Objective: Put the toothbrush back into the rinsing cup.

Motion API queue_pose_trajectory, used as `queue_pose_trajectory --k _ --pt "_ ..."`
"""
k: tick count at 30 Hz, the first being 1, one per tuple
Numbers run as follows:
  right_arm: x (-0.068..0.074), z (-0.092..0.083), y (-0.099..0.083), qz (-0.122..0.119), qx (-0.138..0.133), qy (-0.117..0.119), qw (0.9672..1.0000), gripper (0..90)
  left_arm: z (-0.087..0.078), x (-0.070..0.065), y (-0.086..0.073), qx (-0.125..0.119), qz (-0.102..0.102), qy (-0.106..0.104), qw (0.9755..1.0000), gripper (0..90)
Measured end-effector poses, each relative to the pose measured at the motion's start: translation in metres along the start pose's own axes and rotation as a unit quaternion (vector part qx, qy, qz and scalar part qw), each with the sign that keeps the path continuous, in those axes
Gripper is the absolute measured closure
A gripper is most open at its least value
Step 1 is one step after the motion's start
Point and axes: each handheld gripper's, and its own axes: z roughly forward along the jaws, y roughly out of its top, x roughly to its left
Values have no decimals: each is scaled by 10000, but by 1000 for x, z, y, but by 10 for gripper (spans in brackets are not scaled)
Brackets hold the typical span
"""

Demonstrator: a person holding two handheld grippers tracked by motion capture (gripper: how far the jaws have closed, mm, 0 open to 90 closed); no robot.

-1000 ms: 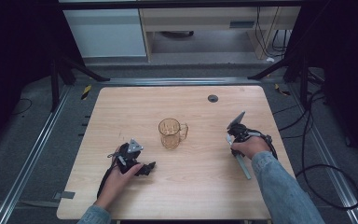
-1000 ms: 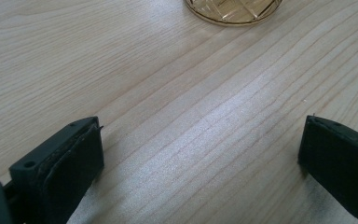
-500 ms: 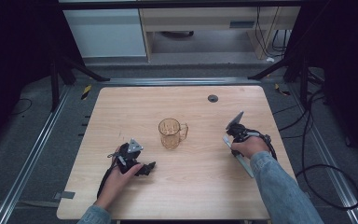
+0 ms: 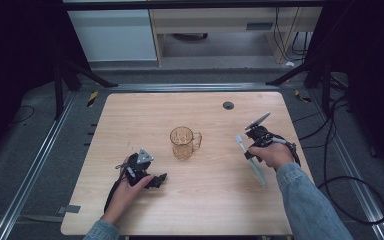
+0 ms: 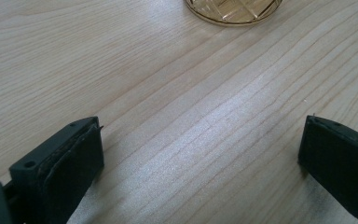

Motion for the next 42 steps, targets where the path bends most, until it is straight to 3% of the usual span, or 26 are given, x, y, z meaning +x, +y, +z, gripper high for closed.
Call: queue_pose_trajectory --k 4,5,13,20,25,34,35,36,37,39,42 --pt "7 -9 2 -63 -240 124 9996 791 0 0 0 0 0 1 10000 0" --pt "12 -14 4 -90 -434 189 9988 790 0 0 0 0 -1 1 10000 0" --pt "26 -26 9 -220 -1011 410 9938 790 0 0 0 -1 -3 1 10000 0" --pt "34 -31 11 -287 -1397 451 9887 791 0 0 0 0 -2 2 10000 0" --pt "43 -31 8 -205 -1659 373 9852 790 0 0 0 0 -2 2 10000 0" --pt "65 -27 5 -72 -2345 24 9721 790 0 0 0 -1 -2 2 10000 0" --pt "65 -27 5 -72 -2345 24 9721 790 0 0 0 -1 -2 2 10000 0" --pt "69 -28 6 -21 -2469 -26 9690 790 0 0 0 -1 -3 2 10000 0" --pt "69 -28 6 -21 -2469 -26 9690 790 0 0 0 -1 -3 2 10000 0" --pt "74 -27 7 15 -2640 -87 9645 790 0 0 0 -1 -3 2 10000 0" --pt "76 -27 8 51 -2732 -122 9619 790 0 0 0 -1 -2 2 10000 0"
